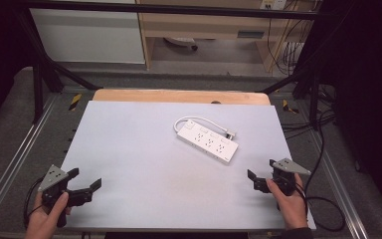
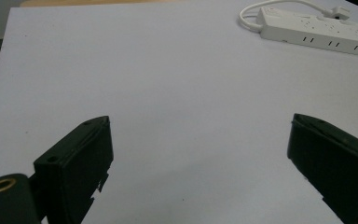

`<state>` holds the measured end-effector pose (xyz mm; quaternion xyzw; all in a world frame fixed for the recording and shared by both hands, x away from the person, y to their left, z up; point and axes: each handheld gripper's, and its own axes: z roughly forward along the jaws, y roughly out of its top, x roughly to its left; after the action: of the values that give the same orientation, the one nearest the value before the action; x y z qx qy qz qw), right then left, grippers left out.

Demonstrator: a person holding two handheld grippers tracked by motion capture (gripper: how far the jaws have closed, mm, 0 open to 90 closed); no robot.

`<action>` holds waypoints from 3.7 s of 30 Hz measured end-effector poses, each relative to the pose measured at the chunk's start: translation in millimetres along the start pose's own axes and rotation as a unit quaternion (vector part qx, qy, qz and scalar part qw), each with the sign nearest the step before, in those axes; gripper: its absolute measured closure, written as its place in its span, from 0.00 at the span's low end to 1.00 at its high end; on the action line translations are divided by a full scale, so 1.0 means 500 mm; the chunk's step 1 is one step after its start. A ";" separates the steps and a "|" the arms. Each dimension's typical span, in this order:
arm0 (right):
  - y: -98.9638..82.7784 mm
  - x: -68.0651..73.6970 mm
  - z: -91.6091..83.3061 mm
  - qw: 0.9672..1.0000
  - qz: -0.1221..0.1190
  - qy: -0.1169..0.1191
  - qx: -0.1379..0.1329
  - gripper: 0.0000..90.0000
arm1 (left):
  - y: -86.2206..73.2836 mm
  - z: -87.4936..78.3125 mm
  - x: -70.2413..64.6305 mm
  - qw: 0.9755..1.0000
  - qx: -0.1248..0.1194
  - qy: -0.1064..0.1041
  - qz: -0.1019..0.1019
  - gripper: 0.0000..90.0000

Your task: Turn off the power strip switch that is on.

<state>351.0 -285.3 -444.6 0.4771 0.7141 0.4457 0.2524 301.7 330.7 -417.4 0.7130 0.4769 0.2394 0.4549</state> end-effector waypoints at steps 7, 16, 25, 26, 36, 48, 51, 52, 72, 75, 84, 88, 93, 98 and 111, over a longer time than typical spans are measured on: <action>-0.001 -0.001 -0.002 1.000 0.002 0.003 0.002 0.05 | 0.000 0.000 -0.002 1.000 0.000 -0.002 0.001 0.08; 0.011 0.000 -0.016 1.000 0.012 0.008 -0.023 0.04 | 0.001 -0.001 -0.001 1.000 -0.001 -0.001 0.002 0.08; 0.034 0.009 -0.033 0.999 0.022 0.004 -0.047 0.03 | 0.001 -0.002 -0.001 1.000 0.000 -0.001 0.004 0.08; 0.037 0.010 -0.034 0.998 0.024 0.004 -0.050 0.03 | 0.001 -0.002 -0.001 1.000 0.000 -0.001 0.003 0.08; 0.075 0.018 -0.036 0.999 0.010 0.003 -0.051 0.03 | 0.000 -0.002 -0.002 1.000 0.001 -0.001 0.004 0.07; 0.112 0.033 -0.011 0.999 0.004 0.023 -0.041 0.03 | 0.000 -0.002 -0.002 1.000 0.002 -0.002 0.003 0.08; 0.120 0.037 -0.004 0.999 0.001 0.029 -0.035 0.03 | -0.001 -0.002 -0.002 1.000 0.002 -0.002 0.002 0.08; 0.123 0.037 -0.001 0.999 0.002 0.030 -0.036 0.03 | -0.001 -0.002 -0.002 1.000 0.002 -0.002 0.002 0.08; 0.177 0.029 0.053 0.999 0.000 0.034 -0.023 0.03 | -0.001 0.000 -0.004 1.000 0.004 -0.005 0.002 0.08; 0.185 0.031 0.061 0.999 -0.006 0.035 -0.021 0.03 | -0.001 0.000 -0.003 1.000 0.004 -0.005 0.003 0.08; 0.204 0.032 0.084 0.999 -0.010 0.038 -0.016 0.02 | -0.002 0.000 -0.003 1.000 0.004 -0.004 0.001 0.08; 0.214 0.028 0.090 0.999 -0.007 0.039 -0.017 0.02 | -0.002 0.000 -0.003 1.000 0.004 -0.005 0.001 0.07; 0.224 0.026 0.100 0.999 -0.007 0.037 -0.014 0.02 | -0.002 0.000 -0.003 1.000 0.005 -0.005 0.001 0.08; 0.230 0.024 0.112 0.999 -0.005 0.035 -0.013 0.03 | -0.002 0.000 -0.003 1.000 0.005 -0.004 0.001 0.08; 0.245 0.032 0.146 1.000 -0.008 0.025 -0.007 0.04 | -0.002 0.000 -0.003 1.000 0.005 -0.006 0.001 0.08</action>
<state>457.7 -223.7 -370.9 0.4588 0.7207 0.4603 0.2412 300.7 329.6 -418.2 0.7173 0.4742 0.2334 0.4541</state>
